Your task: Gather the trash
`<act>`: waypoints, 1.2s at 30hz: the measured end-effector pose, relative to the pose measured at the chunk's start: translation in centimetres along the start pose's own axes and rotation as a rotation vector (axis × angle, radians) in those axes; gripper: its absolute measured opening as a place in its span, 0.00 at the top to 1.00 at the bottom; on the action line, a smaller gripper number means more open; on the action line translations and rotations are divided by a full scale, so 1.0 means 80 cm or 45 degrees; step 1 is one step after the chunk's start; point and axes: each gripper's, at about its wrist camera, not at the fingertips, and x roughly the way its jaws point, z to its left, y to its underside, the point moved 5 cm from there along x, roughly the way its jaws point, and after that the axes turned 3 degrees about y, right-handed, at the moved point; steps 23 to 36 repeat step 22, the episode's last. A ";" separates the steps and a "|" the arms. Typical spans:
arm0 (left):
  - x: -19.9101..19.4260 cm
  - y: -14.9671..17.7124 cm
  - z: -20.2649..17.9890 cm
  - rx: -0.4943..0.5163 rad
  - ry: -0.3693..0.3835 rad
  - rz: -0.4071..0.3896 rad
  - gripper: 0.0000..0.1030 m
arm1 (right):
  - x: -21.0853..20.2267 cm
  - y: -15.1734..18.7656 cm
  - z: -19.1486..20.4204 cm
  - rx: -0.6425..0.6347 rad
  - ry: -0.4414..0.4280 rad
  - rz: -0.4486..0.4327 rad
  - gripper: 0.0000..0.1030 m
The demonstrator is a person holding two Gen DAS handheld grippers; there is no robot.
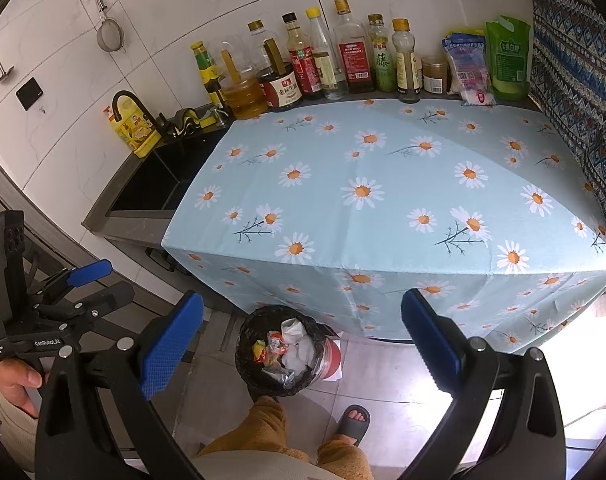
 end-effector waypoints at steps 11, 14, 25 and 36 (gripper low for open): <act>-0.001 0.002 -0.004 0.013 0.015 -0.004 0.06 | -0.001 0.000 0.003 0.000 0.003 -0.001 0.05; -0.003 0.002 -0.007 0.026 0.011 -0.007 0.06 | -0.001 0.000 0.003 0.005 0.002 0.001 0.05; -0.004 0.004 -0.004 0.008 0.020 -0.013 0.06 | -0.002 0.006 0.005 0.017 -0.004 0.001 0.05; -0.004 0.004 -0.004 0.008 0.020 -0.013 0.06 | -0.002 0.006 0.005 0.017 -0.004 0.001 0.05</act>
